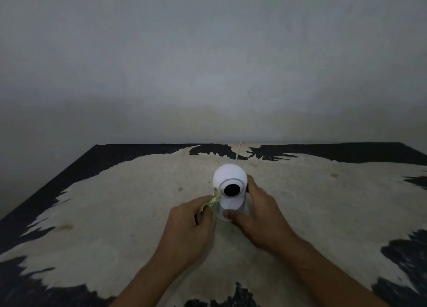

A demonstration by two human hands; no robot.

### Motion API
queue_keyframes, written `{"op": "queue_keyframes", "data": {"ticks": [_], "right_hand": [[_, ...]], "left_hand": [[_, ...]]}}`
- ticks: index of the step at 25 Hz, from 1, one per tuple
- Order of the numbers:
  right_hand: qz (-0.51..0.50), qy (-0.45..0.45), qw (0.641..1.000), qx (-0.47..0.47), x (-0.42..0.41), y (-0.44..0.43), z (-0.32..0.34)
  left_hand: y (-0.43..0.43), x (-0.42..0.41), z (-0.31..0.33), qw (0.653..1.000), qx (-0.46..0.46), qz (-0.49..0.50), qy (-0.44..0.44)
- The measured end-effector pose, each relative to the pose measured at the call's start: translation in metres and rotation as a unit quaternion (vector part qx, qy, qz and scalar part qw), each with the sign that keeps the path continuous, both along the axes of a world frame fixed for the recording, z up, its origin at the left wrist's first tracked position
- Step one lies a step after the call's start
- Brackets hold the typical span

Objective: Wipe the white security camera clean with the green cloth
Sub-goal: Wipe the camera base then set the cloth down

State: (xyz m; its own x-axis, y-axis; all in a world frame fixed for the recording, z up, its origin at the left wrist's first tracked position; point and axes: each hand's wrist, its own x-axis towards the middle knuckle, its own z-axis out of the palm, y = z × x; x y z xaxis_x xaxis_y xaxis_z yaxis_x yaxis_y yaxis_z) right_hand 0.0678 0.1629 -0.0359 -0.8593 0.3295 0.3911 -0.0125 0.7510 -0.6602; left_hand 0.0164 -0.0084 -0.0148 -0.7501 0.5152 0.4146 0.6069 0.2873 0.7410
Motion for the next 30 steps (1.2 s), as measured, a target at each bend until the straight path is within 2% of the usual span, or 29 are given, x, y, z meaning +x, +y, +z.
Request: {"op": "queue_keyframes", "data": {"ticks": [3,5,6,8,10,13,16,18,23,27,28,30], "right_hand": [[0.024,-0.035,0.999,0.015,0.008,0.007,0.009],[0.005,-0.073,0.996,0.047,0.016,0.016,0.019],[-0.016,-0.061,0.997,0.035,0.023,0.018,0.025],[-0.025,0.009,0.997,-0.075,0.040,0.016,0.040],[0.025,-0.003,0.978,-0.205,0.059,0.009,0.053],[0.075,-0.080,0.953,-0.282,0.083,0.003,0.052],[0.048,-0.059,0.913,-0.401,0.093,0.015,0.041],[0.022,-0.049,0.900,-0.433,0.095,0.027,0.035],[-0.083,-0.020,0.898,-0.431,0.082,0.061,0.031],[-0.129,-0.012,0.886,-0.445,0.066,0.075,0.024],[-0.144,-0.012,0.897,-0.418,0.063,0.077,0.022],[-0.198,-0.038,0.939,-0.280,0.060,0.080,0.017]], "left_hand": [[-0.008,0.015,0.010,0.992,0.075,-0.017,-0.103],[-0.010,0.022,0.015,0.979,0.121,-0.013,-0.165],[-0.010,0.025,0.016,0.974,0.133,-0.012,-0.184],[-0.006,0.030,0.019,0.967,0.149,-0.019,-0.205],[0.004,0.036,0.019,0.962,0.162,-0.028,-0.216],[0.025,0.046,0.017,0.961,0.171,-0.041,-0.213],[0.044,0.054,0.012,0.963,0.165,-0.046,-0.210],[0.051,0.053,0.006,0.966,0.157,-0.041,-0.202],[0.049,0.047,-0.002,0.983,0.121,-0.021,-0.139],[0.041,0.043,-0.004,0.990,0.094,-0.009,-0.108],[0.039,0.042,-0.005,0.991,0.085,-0.008,-0.103],[0.034,0.039,-0.007,0.992,0.075,-0.010,-0.097]]}}
